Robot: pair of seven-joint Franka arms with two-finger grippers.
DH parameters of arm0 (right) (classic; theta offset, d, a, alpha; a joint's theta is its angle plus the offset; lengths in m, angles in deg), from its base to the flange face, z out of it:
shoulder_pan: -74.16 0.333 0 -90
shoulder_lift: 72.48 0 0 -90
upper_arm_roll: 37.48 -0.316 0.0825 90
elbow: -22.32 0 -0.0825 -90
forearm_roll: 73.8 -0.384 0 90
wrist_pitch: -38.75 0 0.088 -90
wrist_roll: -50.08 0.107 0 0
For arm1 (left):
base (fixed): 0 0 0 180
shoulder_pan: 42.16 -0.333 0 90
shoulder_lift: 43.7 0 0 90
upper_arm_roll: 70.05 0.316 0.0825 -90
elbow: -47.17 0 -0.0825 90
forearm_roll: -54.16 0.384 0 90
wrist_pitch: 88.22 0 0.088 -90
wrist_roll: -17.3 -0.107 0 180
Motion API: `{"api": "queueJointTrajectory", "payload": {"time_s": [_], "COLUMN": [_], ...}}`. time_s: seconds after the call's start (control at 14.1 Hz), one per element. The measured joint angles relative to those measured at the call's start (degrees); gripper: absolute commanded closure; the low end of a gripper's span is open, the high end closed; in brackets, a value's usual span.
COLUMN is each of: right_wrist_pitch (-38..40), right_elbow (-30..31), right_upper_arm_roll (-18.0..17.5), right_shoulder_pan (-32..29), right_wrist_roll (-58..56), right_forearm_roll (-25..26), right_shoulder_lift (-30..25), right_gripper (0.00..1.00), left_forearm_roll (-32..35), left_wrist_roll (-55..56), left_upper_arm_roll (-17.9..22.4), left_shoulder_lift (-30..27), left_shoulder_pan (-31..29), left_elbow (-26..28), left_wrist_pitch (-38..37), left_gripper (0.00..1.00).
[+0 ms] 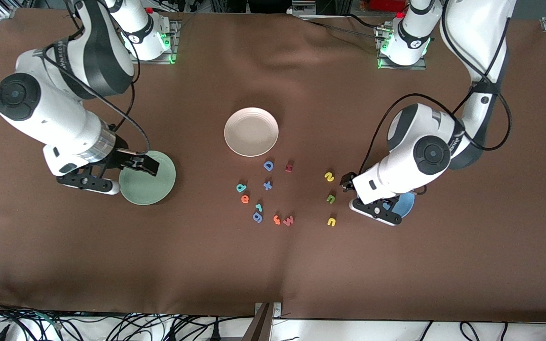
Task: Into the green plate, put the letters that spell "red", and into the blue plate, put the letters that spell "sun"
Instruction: 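Move both grippers in toward the scattered foam letters, then grasp the yellow 2 with the left gripper while the right gripper descends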
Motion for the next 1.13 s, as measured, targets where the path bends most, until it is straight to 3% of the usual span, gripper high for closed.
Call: {"api": "queueJointTrajectory", "payload": {"time_s": [0.5, 0.85, 1.13], "right_wrist_pitch": [-11.45, -17.64, -18.64], "right_elbow": [-0.98, -1.90, -4.67], "right_upper_arm_roll": [-0.33, -0.39, -0.40], "right_shoulder_pan": [9.14, 12.11, 13.84], "right_wrist_roll": [20.02, 31.99, 42.38], "right_forearm_roll": [-2.23, -2.36, -2.39], "right_shoulder_lift": [8.72, 16.80, 23.22], "right_gripper": [0.01, 0.01, 0.01], "left_forearm_roll": [-0.01, 1.59, 2.12], "left_wrist_roll": [3.51, 3.70, 3.70], "left_upper_arm_roll": [-2.18, -2.19, -2.13], "left_shoulder_lift": [1.53, 1.47, 1.43], "left_shoulder_pan": [2.93, 4.90, 4.88], "left_elbow": [16.69, 22.40, 23.54], "left_wrist_pitch": [20.87, 22.92, 23.60], "left_gripper": [0.00, 0.00, 0.01]}}
